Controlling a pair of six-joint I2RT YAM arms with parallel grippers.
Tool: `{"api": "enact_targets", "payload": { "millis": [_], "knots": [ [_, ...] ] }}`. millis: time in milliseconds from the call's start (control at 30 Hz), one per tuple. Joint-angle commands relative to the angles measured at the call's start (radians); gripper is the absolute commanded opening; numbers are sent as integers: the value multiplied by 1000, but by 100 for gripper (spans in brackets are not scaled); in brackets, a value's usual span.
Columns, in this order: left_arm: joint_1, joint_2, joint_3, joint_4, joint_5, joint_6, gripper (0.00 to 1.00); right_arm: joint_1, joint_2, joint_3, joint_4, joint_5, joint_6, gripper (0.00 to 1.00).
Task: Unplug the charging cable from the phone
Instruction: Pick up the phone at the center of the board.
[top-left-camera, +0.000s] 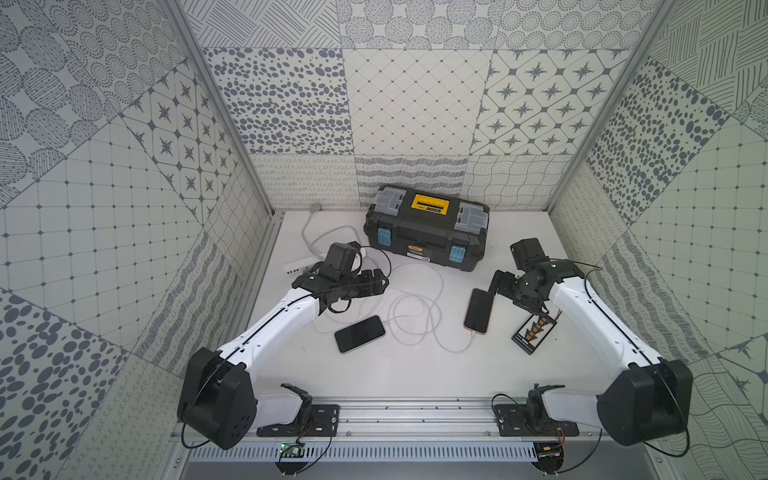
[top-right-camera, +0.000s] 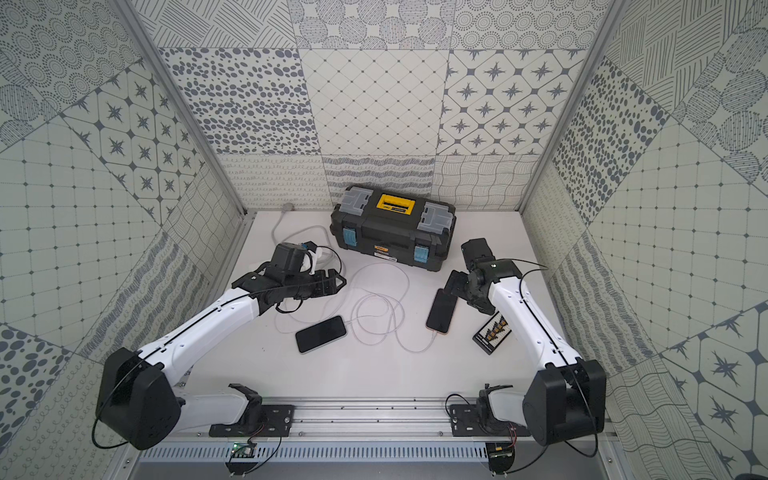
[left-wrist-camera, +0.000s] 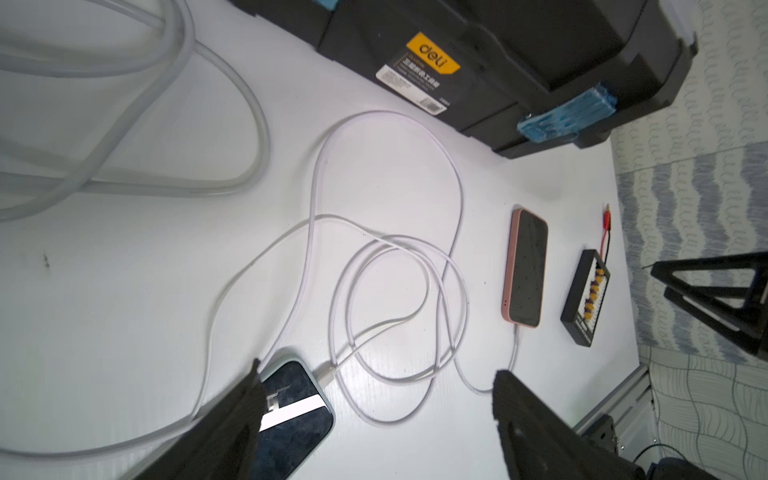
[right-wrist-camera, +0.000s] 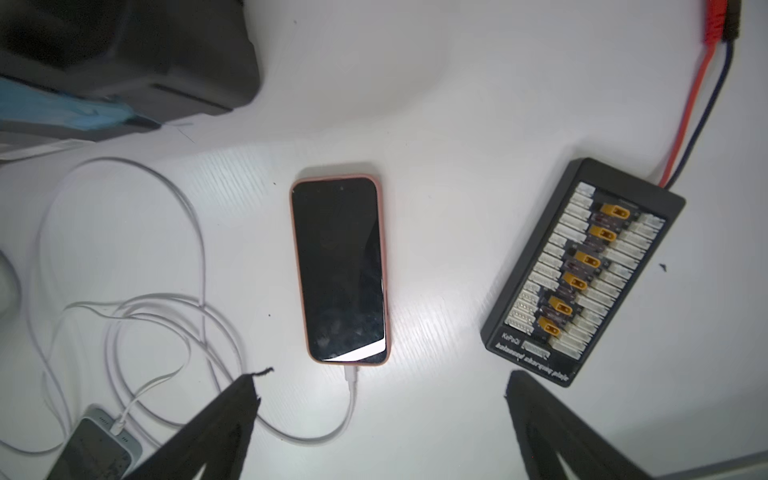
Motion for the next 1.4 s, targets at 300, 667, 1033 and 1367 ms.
{"api": "enact_targets", "payload": {
  "millis": [300, 667, 1033, 1367],
  "knots": [
    [-158, 127, 65, -129, -124, 71, 91, 110, 270, 67, 18, -37, 73, 97],
    [-162, 121, 19, -65, -118, 18, 91, 98, 428, 115, 81, -74, 38, 97],
    [-165, 153, 38, -50, -112, -5, 94, 42, 450, 112, 108, -91, 2, 97],
    [-165, 171, 58, -52, -96, -8, 93, 39, 474, 109, 131, -123, -34, 97]
  ]
}}
